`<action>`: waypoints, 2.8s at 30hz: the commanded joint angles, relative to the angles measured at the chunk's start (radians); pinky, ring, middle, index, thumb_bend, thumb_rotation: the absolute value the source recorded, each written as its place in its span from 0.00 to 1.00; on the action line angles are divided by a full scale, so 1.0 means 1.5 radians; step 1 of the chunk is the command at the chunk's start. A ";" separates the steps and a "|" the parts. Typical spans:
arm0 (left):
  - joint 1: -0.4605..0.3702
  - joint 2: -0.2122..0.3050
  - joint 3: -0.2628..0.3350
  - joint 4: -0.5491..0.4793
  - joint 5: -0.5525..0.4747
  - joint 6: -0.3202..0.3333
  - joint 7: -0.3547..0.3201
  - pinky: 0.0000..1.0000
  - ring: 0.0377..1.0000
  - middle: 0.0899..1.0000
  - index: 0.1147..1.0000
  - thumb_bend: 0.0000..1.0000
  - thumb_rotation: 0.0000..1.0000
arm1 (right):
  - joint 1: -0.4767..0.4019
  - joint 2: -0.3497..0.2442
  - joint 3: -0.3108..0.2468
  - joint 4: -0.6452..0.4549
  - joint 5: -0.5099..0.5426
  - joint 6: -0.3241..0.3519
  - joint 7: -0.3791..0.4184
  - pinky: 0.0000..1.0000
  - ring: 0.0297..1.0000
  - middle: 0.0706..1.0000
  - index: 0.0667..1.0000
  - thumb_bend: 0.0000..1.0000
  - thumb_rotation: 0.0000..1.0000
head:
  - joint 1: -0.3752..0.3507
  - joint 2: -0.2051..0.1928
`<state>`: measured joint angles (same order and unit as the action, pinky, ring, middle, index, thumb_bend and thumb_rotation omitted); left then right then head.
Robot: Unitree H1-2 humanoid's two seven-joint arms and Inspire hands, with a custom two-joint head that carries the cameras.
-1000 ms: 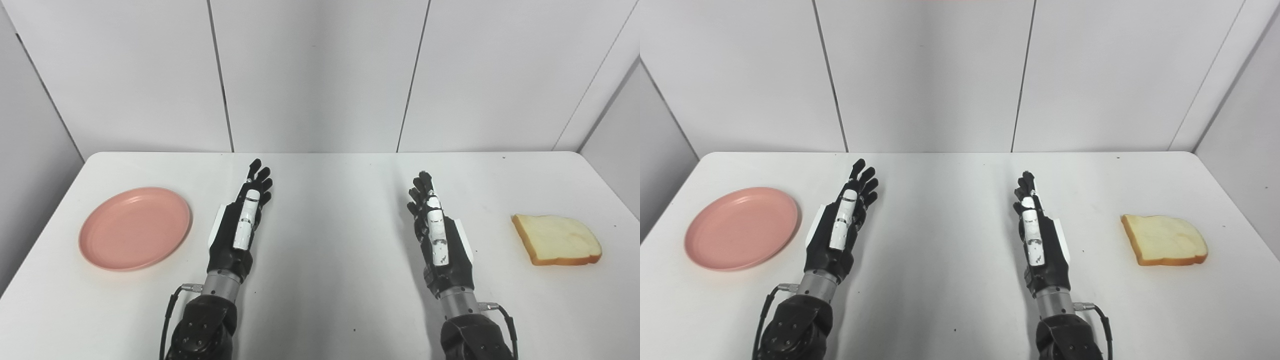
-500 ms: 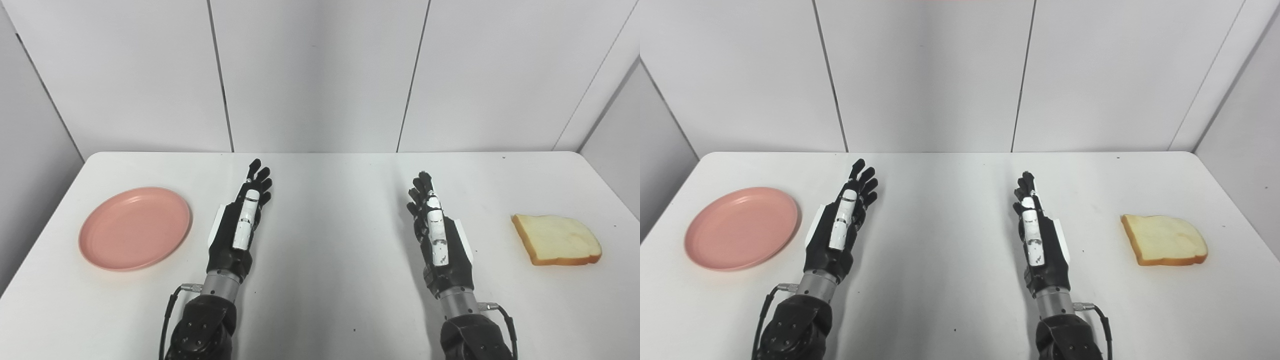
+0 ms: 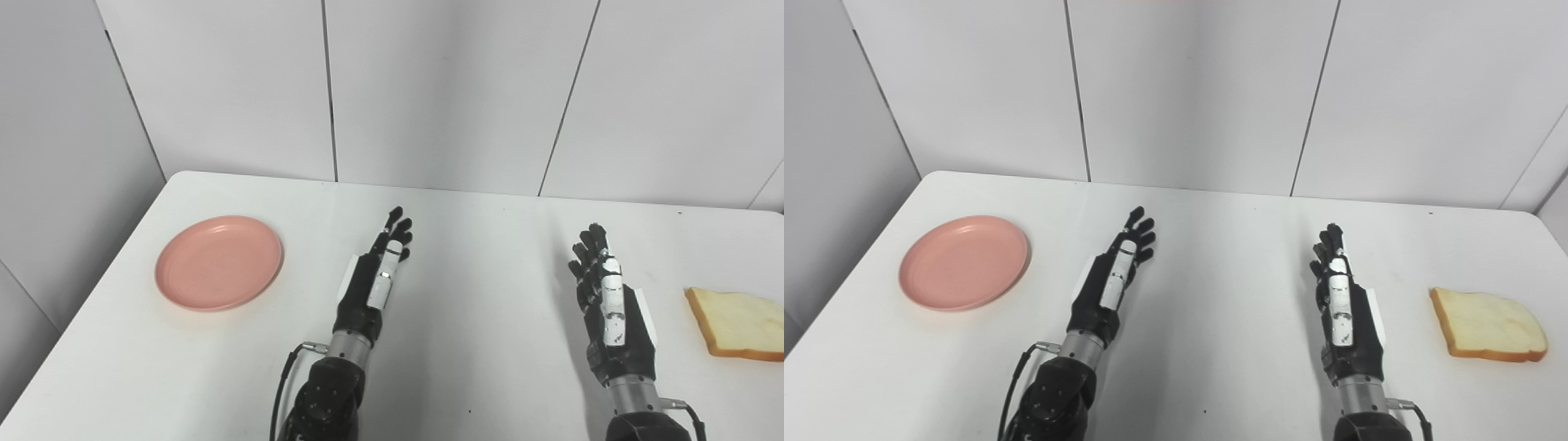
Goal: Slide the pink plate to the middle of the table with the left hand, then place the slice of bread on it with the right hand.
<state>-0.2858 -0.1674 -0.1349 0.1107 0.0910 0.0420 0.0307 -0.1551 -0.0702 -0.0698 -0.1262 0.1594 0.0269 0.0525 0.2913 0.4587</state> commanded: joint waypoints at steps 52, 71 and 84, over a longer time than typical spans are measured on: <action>-0.139 0.155 0.207 -0.243 -0.057 0.068 0.033 0.83 0.84 0.83 0.81 0.46 1.00 | -0.001 0.009 0.015 -0.095 0.001 0.043 -0.004 1.00 1.00 1.00 1.00 0.17 1.00 | 0.094 -0.022; -0.106 0.236 0.344 -0.150 -0.134 0.021 0.070 0.90 0.90 0.90 0.87 0.46 1.00 | -0.001 0.011 0.020 -0.115 -0.004 0.060 -0.008 1.00 1.00 1.00 1.00 0.17 1.00 | 0.102 -0.022; -0.077 0.264 0.372 -0.081 -0.173 0.003 0.072 0.92 0.92 0.91 0.89 0.44 1.00 | -0.003 0.016 0.024 -0.129 -0.007 0.069 -0.014 1.00 1.00 1.00 1.00 0.12 1.00 | 0.107 -0.014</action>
<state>-0.3787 0.1970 0.4174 -0.0009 -0.1609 0.0928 0.1366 -0.1391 -0.0541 -0.0333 -0.2870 0.1421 0.1303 0.0308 0.4525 0.4356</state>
